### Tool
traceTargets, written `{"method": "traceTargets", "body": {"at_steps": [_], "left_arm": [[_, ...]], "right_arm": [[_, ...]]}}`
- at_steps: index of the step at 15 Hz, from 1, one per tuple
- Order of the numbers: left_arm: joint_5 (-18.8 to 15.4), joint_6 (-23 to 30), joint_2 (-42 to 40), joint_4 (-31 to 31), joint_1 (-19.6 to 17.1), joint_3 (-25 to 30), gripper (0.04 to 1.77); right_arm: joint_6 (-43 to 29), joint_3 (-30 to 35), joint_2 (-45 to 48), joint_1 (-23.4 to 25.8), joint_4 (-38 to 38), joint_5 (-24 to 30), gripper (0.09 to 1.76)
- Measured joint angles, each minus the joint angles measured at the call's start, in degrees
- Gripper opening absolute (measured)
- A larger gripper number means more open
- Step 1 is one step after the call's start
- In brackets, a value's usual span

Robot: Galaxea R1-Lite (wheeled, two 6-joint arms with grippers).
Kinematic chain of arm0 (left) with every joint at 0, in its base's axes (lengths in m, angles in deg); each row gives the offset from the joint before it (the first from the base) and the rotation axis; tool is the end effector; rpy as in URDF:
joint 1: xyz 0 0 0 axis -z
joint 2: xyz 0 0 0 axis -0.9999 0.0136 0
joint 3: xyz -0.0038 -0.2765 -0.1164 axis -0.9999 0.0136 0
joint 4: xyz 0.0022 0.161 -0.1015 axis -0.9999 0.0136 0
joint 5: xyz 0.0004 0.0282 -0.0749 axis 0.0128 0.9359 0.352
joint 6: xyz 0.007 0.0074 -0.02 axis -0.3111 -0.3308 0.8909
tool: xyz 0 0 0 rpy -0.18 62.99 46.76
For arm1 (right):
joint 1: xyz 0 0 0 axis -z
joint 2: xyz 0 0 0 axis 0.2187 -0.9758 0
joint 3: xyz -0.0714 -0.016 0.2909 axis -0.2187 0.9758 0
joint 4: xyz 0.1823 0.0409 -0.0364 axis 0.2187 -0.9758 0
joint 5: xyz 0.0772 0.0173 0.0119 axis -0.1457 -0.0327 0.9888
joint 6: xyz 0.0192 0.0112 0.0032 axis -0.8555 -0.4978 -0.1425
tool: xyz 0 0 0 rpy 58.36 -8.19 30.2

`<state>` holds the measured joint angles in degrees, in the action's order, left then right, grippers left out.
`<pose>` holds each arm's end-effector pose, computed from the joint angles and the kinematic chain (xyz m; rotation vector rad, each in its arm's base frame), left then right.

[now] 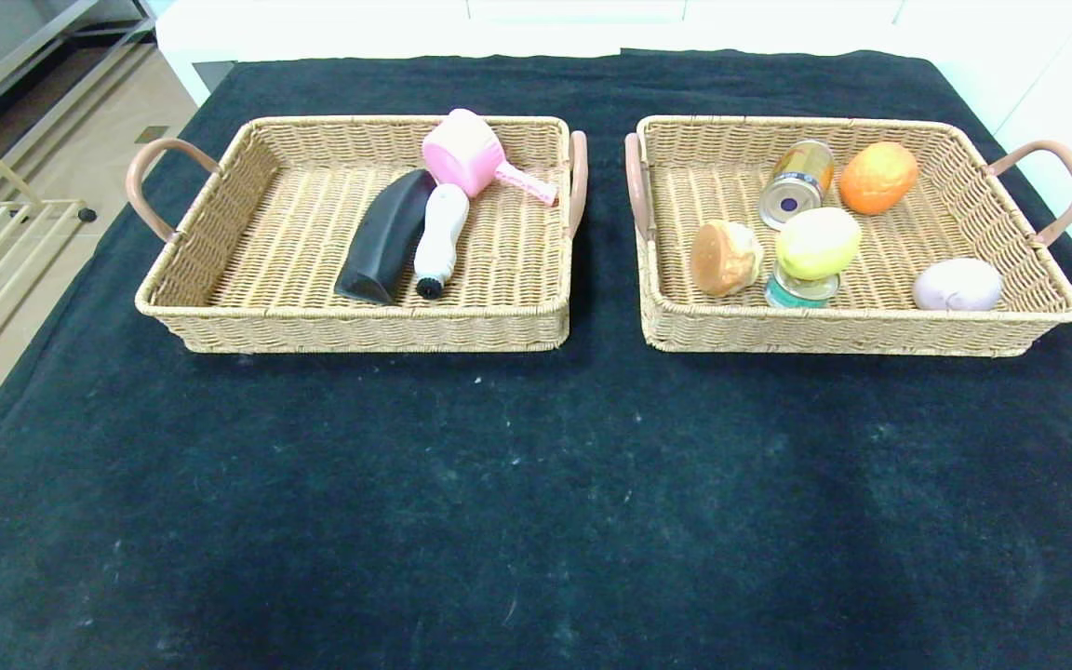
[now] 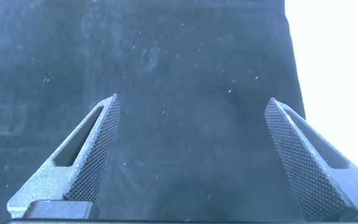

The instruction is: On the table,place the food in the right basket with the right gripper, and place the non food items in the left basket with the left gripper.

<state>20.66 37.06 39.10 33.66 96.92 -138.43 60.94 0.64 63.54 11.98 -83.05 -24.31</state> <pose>-0.1106 0.0161 0.2528 0.0399 0.0632 -0.0864 -0.0753 -0.0035 0.1933 -0.0133 0.2016 -0.1092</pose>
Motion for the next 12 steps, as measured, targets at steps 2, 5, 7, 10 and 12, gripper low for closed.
{"method": "traceTargets", "body": {"at_steps": [2, 5, 7, 10, 12], "left_arm": [[-0.17, 0.94, -0.2, 0.26, -1.54, -2.1, 1.72], [-4.25, 0.3, -1.0, 1.02, -4.86, -3.33, 1.72], [-8.84, 0.13, -2.96, 1.68, -6.94, -2.32, 1.72], [-11.73, -0.09, -6.86, 1.38, -8.23, 2.18, 1.72], [-11.84, -0.5, -9.59, -2.58, -8.12, 7.25, 1.72]], "right_arm": [[0.0, 1.74, 1.68, 0.59, -0.09, 0.22, 1.7], [0.0, 2.07, 3.15, 0.79, -0.04, 0.22, 1.7], [0.02, 2.38, 4.67, 0.79, -0.04, 0.3, 1.7], [0.11, 3.75, 8.13, 0.68, 0.13, 2.58, 1.7], [0.05, 5.0, 10.4, 0.66, 1.16, 3.33, 1.7]]}}
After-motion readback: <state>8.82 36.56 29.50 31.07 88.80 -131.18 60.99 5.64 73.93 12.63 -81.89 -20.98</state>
